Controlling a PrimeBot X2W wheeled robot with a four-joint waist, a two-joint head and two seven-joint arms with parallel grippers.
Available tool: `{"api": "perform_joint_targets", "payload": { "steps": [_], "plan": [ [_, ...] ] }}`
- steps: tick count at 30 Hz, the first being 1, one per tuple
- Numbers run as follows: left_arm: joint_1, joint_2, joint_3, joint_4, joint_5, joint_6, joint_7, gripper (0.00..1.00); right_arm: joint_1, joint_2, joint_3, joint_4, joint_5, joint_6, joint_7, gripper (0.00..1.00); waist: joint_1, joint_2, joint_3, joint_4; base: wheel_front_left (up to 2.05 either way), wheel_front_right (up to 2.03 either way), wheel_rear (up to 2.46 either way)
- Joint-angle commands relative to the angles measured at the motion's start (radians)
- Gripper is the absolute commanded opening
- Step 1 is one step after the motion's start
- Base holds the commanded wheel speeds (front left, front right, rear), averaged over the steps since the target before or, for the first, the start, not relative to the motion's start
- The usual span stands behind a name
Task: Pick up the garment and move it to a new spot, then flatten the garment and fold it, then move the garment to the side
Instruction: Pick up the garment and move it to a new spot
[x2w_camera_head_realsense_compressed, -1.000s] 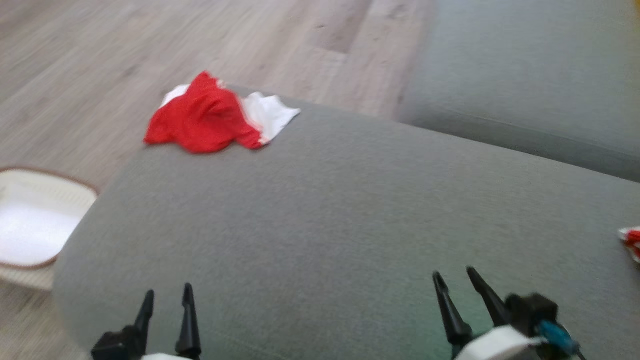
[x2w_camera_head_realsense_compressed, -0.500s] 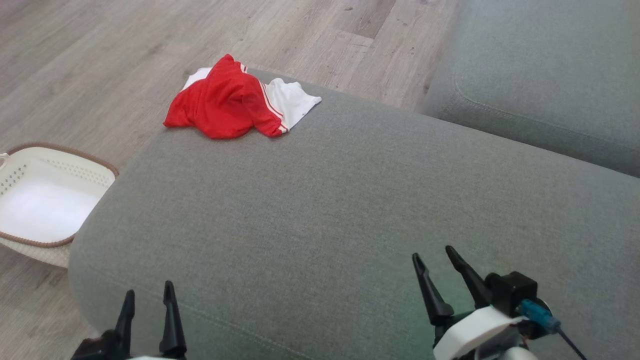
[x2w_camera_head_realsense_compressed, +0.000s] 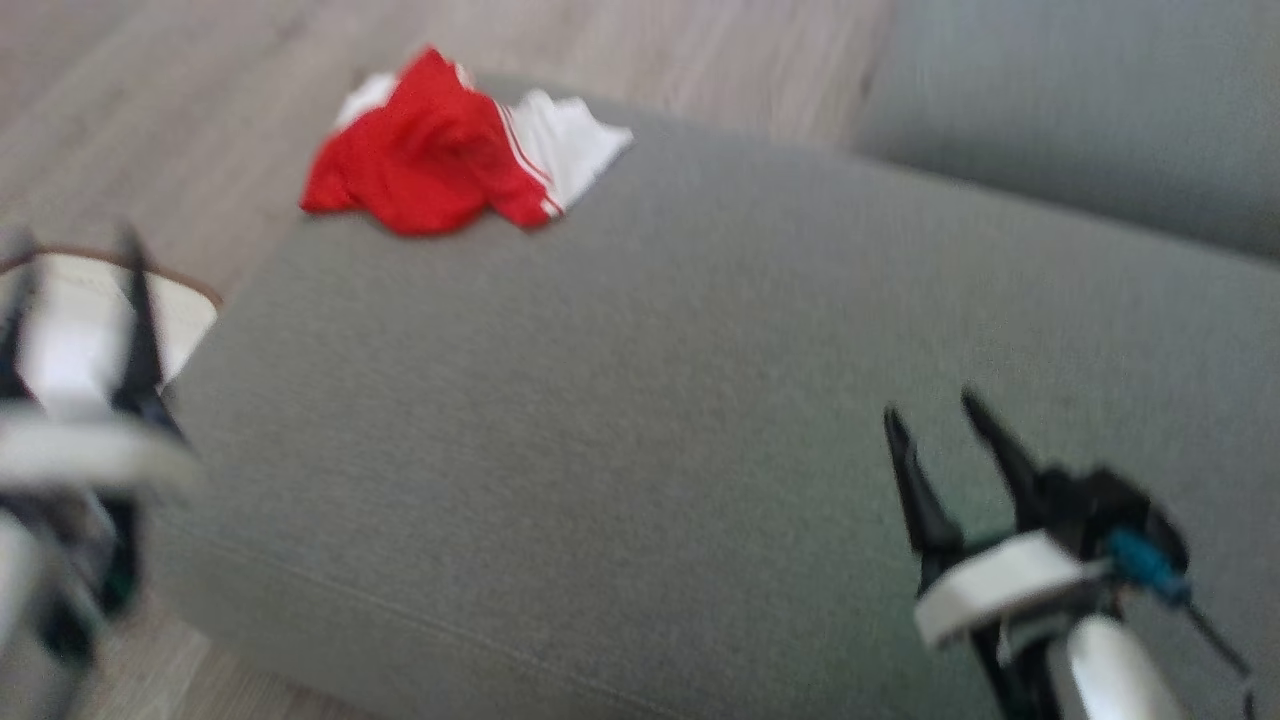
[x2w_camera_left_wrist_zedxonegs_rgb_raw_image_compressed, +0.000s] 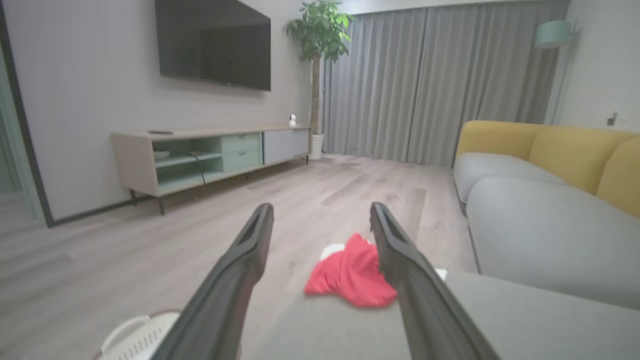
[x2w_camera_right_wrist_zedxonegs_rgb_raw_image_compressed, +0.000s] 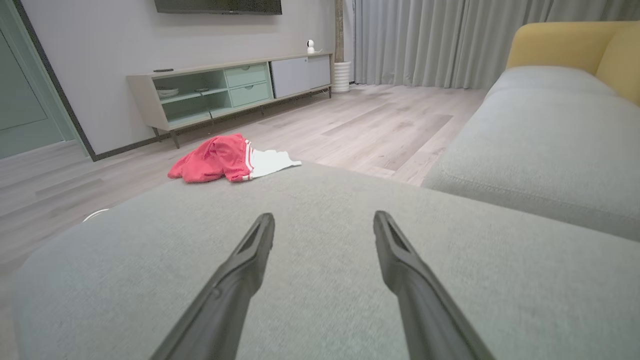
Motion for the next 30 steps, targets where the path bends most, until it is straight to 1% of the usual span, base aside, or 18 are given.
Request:
{"api": "perform_joint_targets", "payload": {
  "steps": [1, 3, 5, 6, 8, 12, 15, 18, 21, 25, 27, 30],
  "plan": [
    [-0.138, 0.06, 0.065, -0.031, 0.005, -0.011, 0.027, 1.0, -0.088, -0.006, 0.01, -0.063, -0.022, 0.007, 0.012, 1.0, 0.0, 0.0, 0.131, -0.09, 0.0, 0.0, 0.0],
    [-0.256, 0.099, 0.086, 0.002, 0.003, -0.031, 0.069, 1.0, -0.122, -0.006, 0.004, -0.104, -0.053, 0.007, 0.039, 1.0, 0.0, 0.0, 0.193, -0.121, 0.0, 0.0, 0.0],
    [-0.365, 0.144, 0.075, 0.067, 0.019, -0.063, 0.124, 1.0, -0.155, -0.006, 0.009, -0.141, -0.08, 0.007, 0.065, 1.0, 0.0, 0.0, 0.247, -0.157, 0.0, 0.0, 0.0],
    [-0.417, 0.159, 0.073, 0.105, 0.023, -0.075, 0.149, 1.0, -0.171, -0.006, 0.013, -0.158, -0.09, 0.007, 0.076, 1.0, 0.0, 0.0, 0.273, -0.177, 0.0, 0.0, 0.0],
    [-0.514, 0.17, 0.078, 0.19, 0.019, -0.085, 0.183, 1.0, -0.199, -0.006, 0.015, -0.189, -0.107, 0.007, 0.097, 1.0, 0.0, 0.0, 0.322, -0.215, 0.0, 0.0, 0.0],
    [-0.664, 0.151, 0.068, 0.36, 0.016, -0.102, 0.215, 1.0, -0.222, -0.006, -0.011, -0.237, -0.139, 0.007, 0.128, 1.0, 0.0, 0.0, 0.407, -0.267, 0.0, 0.0, 0.0],
    [-0.726, 0.129, 0.051, 0.48, 0.021, -0.112, 0.224, 1.0, -0.223, -0.006, -0.027, -0.274, -0.151, 0.007, 0.145, 1.0, 0.0, 0.0, 0.468, -0.301, 0.0, 0.0, 0.0],
    [-0.768, 0.1, 0.063, 0.583, 0.001, -0.116, 0.204, 1.0, -0.217, -0.006, -0.056, -0.309, -0.166, 0.007, 0.157, 1.0, 0.0, 0.0, 0.524, -0.332, 0.0, 0.0, 0.0],
    [-0.809, 0.07, 0.053, 0.665, -0.001, -0.132, 0.184, 1.0, -0.206, -0.006, -0.092, -0.346, -0.185, 0.007, 0.169, 1.0, 0.0, 0.0, 0.581, -0.344, 0.0, 0.0, 0.0],
    [-0.853, 0.02, 0.036, 0.772, -0.012, -0.158, 0.179, 1.0, -0.191, -0.006, -0.108, -0.378, -0.191, 0.007, 0.173, 1.0, 0.0, 0.0, 0.634, -0.35, 0.0, 0.0, 0.0],
    [-0.871, 0.004, 0.026, 0.823, -0.014, -0.17, 0.184, 1.0, -0.188, -0.006, -0.113, -0.389, -0.19, 0.007, 0.171, 1.0, 0.0, 0.0, 0.651, -0.352, 0.0, 0.0, 0.0],
    [-0.895, -0.01, 0.006, 0.898, -0.005, -0.177, 0.2, 1.0, -0.186, -0.006, -0.117, -0.397, -0.191, 0.007, 0.165, 1.0, 0.0, 0.0, 0.666, -0.354, 0.0, 0.0, 0.0]
  ]
}}
